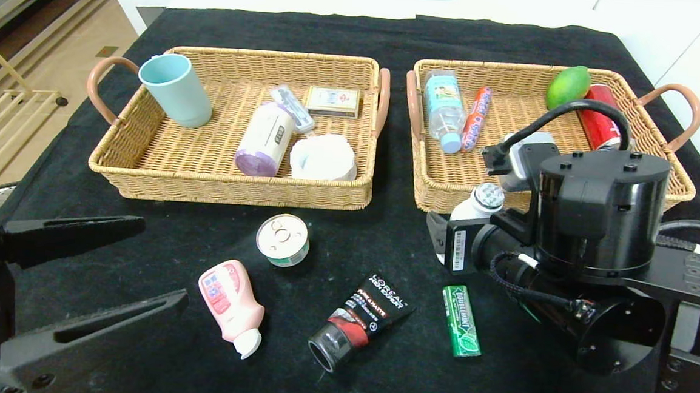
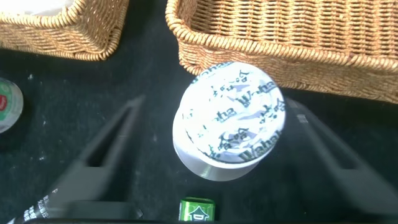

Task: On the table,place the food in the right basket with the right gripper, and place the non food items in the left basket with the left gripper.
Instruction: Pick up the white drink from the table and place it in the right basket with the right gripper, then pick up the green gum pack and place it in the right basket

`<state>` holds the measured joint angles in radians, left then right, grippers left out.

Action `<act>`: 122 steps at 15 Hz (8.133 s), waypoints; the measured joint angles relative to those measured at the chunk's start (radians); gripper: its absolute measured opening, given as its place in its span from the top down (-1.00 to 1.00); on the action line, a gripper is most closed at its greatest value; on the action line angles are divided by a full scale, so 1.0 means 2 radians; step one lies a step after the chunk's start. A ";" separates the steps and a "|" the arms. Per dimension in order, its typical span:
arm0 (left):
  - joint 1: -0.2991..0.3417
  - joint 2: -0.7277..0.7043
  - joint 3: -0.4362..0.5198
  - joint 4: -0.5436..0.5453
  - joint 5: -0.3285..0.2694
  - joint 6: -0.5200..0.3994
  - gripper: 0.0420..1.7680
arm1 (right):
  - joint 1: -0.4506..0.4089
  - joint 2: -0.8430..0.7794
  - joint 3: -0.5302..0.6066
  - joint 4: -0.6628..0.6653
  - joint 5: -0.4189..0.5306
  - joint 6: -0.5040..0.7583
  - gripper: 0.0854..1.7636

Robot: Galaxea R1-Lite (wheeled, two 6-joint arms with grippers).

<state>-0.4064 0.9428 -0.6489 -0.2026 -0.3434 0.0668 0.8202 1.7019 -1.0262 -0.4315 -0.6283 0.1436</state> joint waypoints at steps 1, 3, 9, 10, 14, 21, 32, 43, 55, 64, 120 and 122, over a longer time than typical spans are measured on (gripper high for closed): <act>0.000 0.000 0.000 0.000 0.000 0.000 -0.94 | 0.000 0.001 0.000 0.000 0.000 0.000 -0.44; 0.000 0.000 -0.001 0.000 0.000 0.000 -0.94 | -0.001 0.001 0.000 0.001 0.000 0.001 -0.11; 0.000 -0.001 0.000 0.000 0.000 0.000 -0.94 | -0.001 0.002 0.001 0.000 0.000 0.001 0.04; 0.000 -0.002 0.000 0.000 0.000 0.000 -0.94 | -0.001 0.002 0.001 0.000 0.000 0.001 0.04; -0.001 -0.002 0.001 0.000 -0.001 0.002 -0.94 | -0.004 0.004 0.001 0.000 0.001 0.001 0.04; 0.000 -0.002 0.000 0.000 0.000 0.002 -0.94 | 0.003 -0.016 0.001 0.010 0.004 -0.006 0.05; 0.000 0.002 0.002 0.000 0.000 0.002 -0.94 | 0.012 -0.094 -0.004 0.031 0.003 -0.028 0.05; 0.001 -0.001 0.001 0.000 0.003 0.002 -0.94 | -0.060 -0.048 -0.154 0.056 0.007 -0.054 0.05; 0.002 -0.007 -0.002 -0.001 0.007 0.003 -0.94 | -0.162 0.081 -0.316 0.076 0.028 -0.054 0.05; 0.003 -0.007 -0.001 -0.001 0.007 0.003 -0.94 | -0.184 0.131 -0.342 0.075 0.028 -0.049 0.05; 0.014 -0.005 0.001 0.000 0.009 0.012 -0.94 | 0.054 0.027 -0.081 0.353 0.009 0.185 -0.93; 0.014 -0.005 0.001 0.000 0.009 0.012 -0.94 | 0.051 0.031 -0.081 0.353 0.010 0.187 -0.93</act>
<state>-0.3794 0.9332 -0.6460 -0.2023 -0.3247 0.0917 0.9221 1.7630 -1.1872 0.2745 -0.6089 0.5170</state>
